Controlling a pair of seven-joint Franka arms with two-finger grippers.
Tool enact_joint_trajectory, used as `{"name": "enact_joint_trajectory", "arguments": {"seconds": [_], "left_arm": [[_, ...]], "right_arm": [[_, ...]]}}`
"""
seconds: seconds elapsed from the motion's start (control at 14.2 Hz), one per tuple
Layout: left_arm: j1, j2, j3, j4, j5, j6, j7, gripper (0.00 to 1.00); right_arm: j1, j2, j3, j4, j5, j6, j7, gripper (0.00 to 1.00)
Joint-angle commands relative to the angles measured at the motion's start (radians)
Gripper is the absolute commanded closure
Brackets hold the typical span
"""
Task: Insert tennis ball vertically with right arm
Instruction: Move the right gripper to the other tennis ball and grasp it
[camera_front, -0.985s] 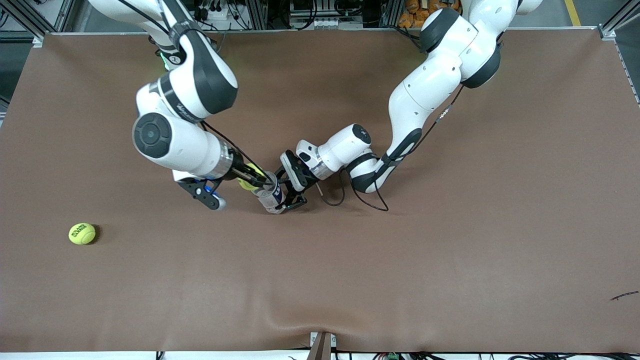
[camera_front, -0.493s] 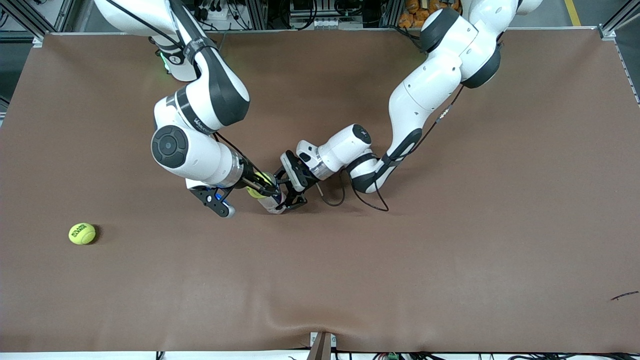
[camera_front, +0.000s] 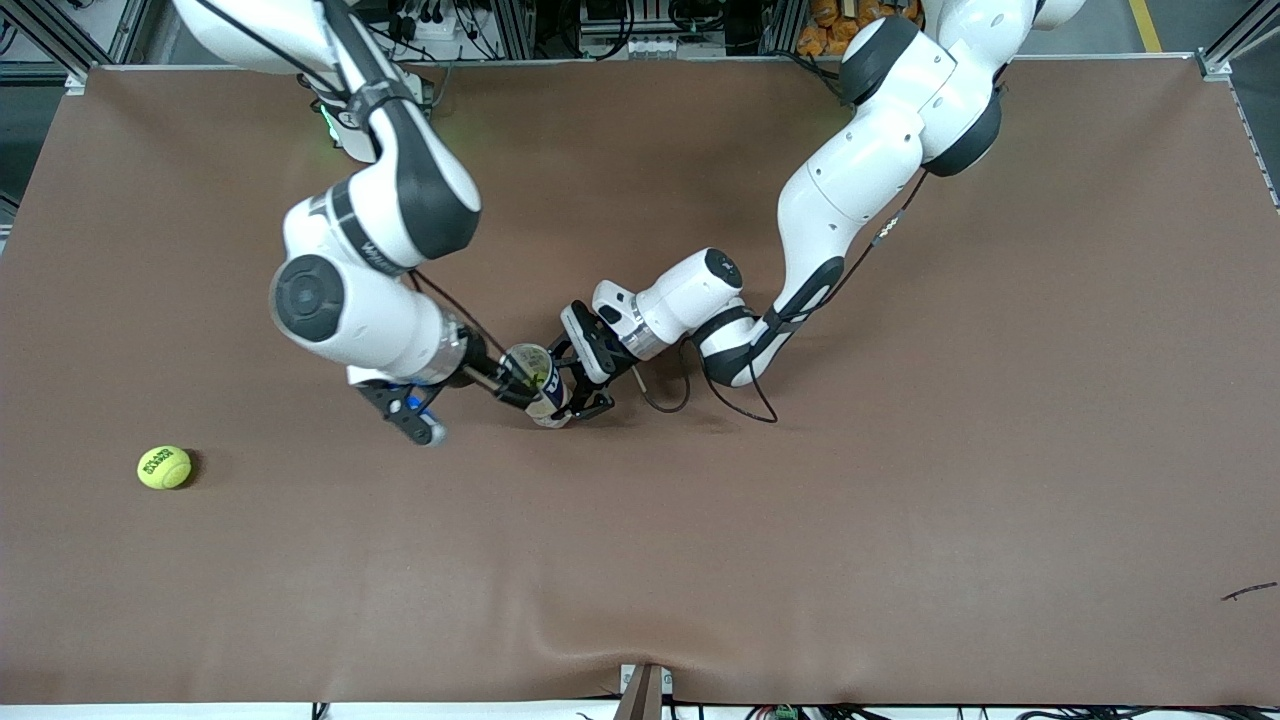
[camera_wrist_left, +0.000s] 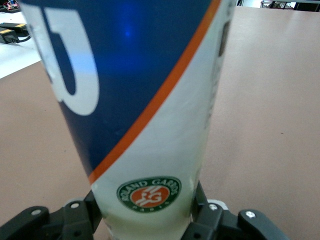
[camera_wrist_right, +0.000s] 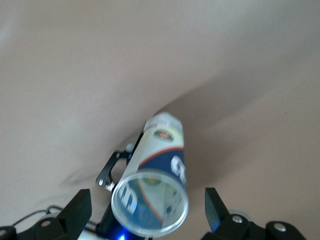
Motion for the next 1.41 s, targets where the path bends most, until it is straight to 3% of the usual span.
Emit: {"name": "enact_joint_trajectory", "arguments": {"seconds": [0.0, 0.21, 0.35, 0.63, 0.77, 1.34], "left_arm": [[-0.005, -0.022, 0.011, -0.006, 0.001, -0.001, -0.001, 0.3], [-0.005, -0.023, 0.011, -0.006, 0.001, -0.001, -0.001, 0.31], [-0.005, -0.023, 0.011, -0.006, 0.001, -0.001, 0.0, 0.3], [-0.005, -0.023, 0.011, -0.006, 0.001, 0.0, 0.003, 0.26], [-0.005, -0.023, 0.011, -0.006, 0.001, 0.0, 0.002, 0.2], [-0.005, -0.023, 0.011, -0.006, 0.001, 0.002, 0.005, 0.17]], "right_arm": [[-0.096, -0.017, 0.004, 0.008, -0.018, -0.084, -0.18, 0.0], [-0.196, -0.01, 0.005, -0.009, -0.182, -0.121, -0.401, 0.0], [-0.268, -0.005, 0.004, -0.035, -0.242, -0.12, -0.568, 0.0], [-0.449, 0.044, 0.004, -0.055, -0.253, -0.102, -0.961, 0.0], [-0.512, 0.062, 0.005, -0.055, -0.328, -0.079, -1.094, 0.0], [-0.694, 0.229, 0.005, -0.017, -0.351, 0.196, -1.732, 0.0]]}}
